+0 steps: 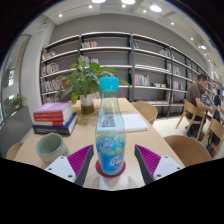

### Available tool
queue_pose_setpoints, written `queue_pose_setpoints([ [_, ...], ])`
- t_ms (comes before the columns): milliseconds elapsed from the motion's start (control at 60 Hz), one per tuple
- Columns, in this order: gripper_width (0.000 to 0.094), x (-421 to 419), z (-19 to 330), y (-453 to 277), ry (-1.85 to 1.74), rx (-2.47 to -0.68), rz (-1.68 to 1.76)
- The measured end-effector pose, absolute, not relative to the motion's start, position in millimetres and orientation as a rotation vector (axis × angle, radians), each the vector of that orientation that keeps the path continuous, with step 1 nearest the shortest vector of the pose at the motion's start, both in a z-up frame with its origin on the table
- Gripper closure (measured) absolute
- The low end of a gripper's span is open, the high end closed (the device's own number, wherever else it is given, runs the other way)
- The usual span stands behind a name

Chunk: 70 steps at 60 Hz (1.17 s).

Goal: Pour water

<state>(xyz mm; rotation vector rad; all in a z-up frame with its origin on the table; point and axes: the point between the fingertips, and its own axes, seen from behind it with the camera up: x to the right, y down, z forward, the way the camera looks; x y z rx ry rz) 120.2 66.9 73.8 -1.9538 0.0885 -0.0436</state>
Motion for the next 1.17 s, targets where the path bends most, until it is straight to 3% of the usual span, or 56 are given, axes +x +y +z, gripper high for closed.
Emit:
queue_pose_setpoints([
  [167,0.0102,97.1,37.7,-18.0,0.067,-2.112,-0.080],
  [267,0.0100,68.3,33.3,-71.7,0.085,-2.198,-0.056],
  [483,0.0088,-0.4,103.4,-135.2,0.064,-2.200,0.012],
  [767,0.0091,-31.4,214.2,-142.5,0.049,-2.065,0.033],
  [1167,0.0094,-39.7,250.3,-146.2,0.056,-2.021,0.000],
])
